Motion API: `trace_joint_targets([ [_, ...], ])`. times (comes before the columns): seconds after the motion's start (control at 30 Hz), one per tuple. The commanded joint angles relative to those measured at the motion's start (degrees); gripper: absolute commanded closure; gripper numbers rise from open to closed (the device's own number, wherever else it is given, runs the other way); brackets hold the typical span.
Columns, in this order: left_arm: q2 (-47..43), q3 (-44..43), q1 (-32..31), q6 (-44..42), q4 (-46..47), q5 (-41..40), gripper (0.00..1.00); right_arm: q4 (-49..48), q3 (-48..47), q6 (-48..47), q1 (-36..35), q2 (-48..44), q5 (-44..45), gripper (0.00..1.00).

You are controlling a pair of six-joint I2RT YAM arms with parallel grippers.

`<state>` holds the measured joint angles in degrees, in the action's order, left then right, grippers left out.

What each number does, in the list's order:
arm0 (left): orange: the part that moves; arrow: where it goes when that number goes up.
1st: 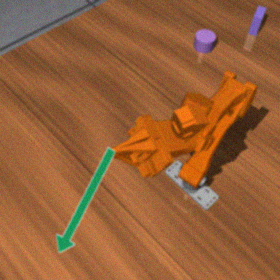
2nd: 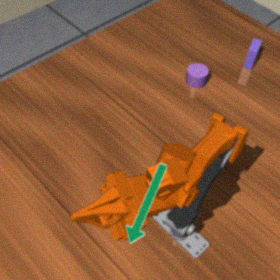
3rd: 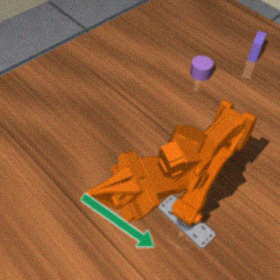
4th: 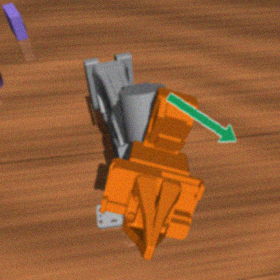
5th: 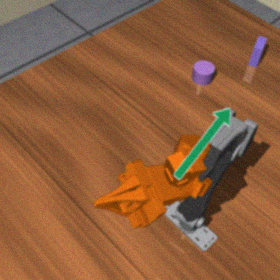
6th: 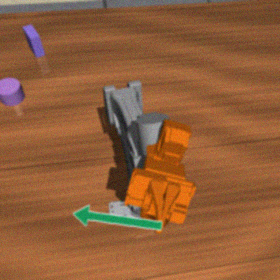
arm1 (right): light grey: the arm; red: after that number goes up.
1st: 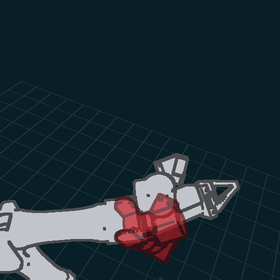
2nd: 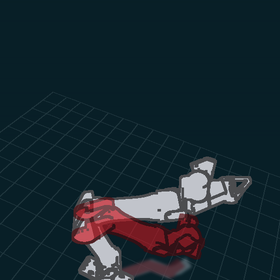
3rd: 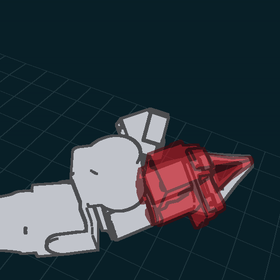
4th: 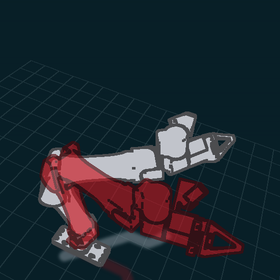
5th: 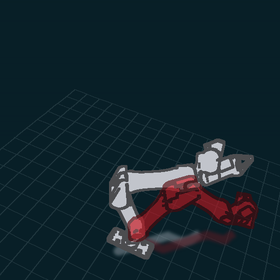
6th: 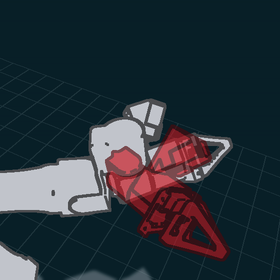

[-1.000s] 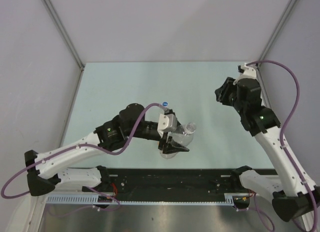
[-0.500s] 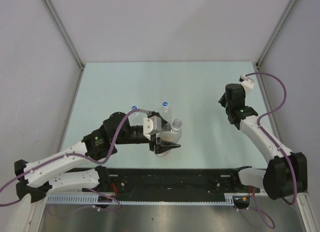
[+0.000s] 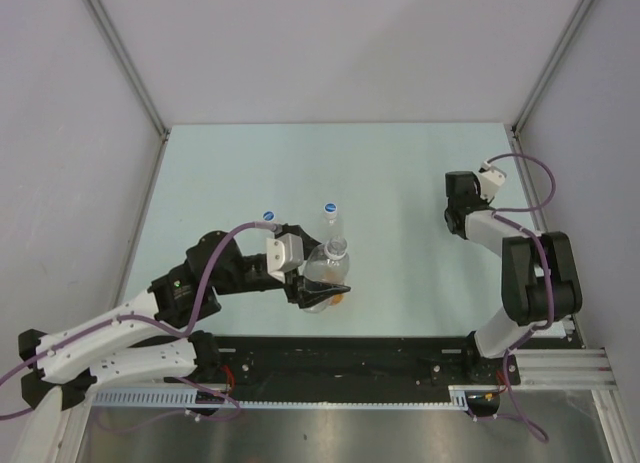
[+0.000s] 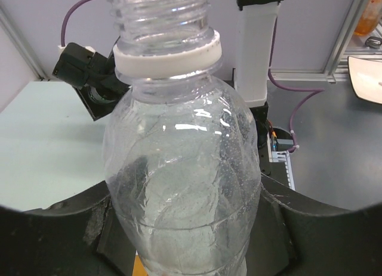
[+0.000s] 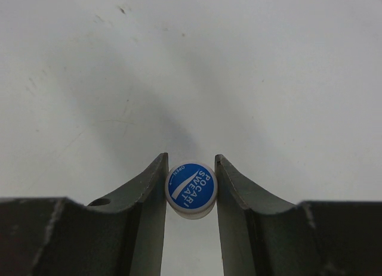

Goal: Unscrew the bottle caps

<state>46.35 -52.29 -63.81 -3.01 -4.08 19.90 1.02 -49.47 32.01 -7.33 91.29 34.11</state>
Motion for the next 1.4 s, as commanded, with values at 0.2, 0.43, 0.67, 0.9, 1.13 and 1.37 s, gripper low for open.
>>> trace_joint_targets([
  [0.2, -0.1, -0.3, 0.2, 0.8, 2.8, -0.7, 1.00, 5.4, -13.1, 5.9, 2.0, 9.8, 3.4, 1.00],
  [0.43, 0.0, 0.0, 0.2, 0.8, 3.1, -0.6, 1.00, 8.7, -20.4, 7.2, 3.2, 15.5, 2.7, 1.00],
  [0.67, 0.6, 0.5, 0.3, 1.0, 3.8, 0.0, 0.99, 15.7, -27.2, 10.3, 5.0, 21.0, -1.7, 1.00],
  [0.9, 0.2, 0.5, 0.2, 0.6, 3.4, -0.1, 0.99, 20.1, -29.8, 14.2, 4.6, 26.8, -6.9, 1.00],
  [1.13, -1.1, 1.1, 0.2, 0.9, 3.2, -0.5, 0.99, 20.3, -30.0, 13.7, 3.7, 26.8, -5.7, 1.00],
  [1.37, -1.6, 1.8, 0.2, 1.3, 3.8, -0.5, 0.98, 21.0, -30.1, 13.3, 3.4, 27.0, -5.4, 0.91],
])
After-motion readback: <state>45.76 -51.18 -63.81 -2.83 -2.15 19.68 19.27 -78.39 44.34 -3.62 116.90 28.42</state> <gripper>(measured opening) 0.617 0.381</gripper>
